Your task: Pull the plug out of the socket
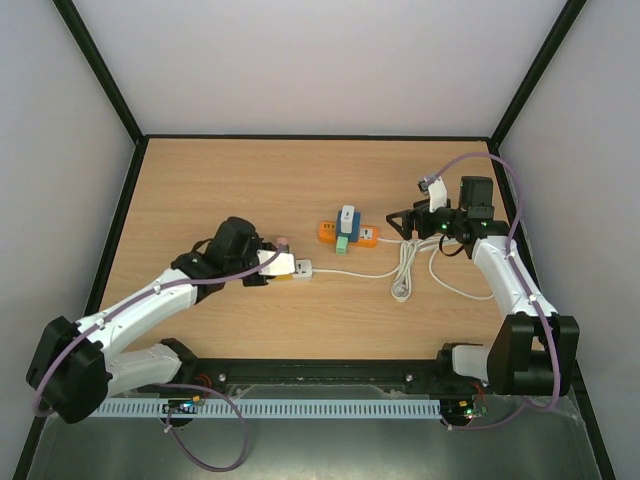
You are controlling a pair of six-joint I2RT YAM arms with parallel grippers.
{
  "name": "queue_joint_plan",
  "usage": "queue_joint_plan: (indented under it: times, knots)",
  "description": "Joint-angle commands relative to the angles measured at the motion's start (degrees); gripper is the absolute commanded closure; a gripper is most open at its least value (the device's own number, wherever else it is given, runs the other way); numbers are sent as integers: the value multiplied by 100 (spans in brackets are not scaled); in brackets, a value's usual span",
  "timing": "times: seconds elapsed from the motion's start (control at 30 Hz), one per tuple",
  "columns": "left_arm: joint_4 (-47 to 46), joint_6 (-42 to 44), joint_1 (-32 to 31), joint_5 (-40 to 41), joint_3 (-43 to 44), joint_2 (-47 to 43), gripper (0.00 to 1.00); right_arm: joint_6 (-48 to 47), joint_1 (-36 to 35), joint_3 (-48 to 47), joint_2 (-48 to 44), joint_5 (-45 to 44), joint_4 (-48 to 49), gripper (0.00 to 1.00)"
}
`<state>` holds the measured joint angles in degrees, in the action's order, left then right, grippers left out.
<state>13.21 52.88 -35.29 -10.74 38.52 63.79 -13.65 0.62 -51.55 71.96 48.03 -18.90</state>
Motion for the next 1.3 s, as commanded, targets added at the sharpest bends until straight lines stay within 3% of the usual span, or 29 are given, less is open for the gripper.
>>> queue_joint_plan:
  times: [0.0, 0.37, 0.73, 1.27]
  knots:
    - [353, -273, 52, -109, 413, 290, 66, -146, -36, 36, -141, 226, 38, 2]
    - [776, -635, 422, -570, 798, 573, 75, -665, -194, -2, -156, 660, 1, 2]
    - [1306, -712, 790, -1127, 1052, 753, 78, -869, -1287, 51, -16, 390, 581, 2]
    - [1725, -660, 866, -1704, 1269, 1013, 97, -611, -3084, 905, 506, 498, 2932, 2]
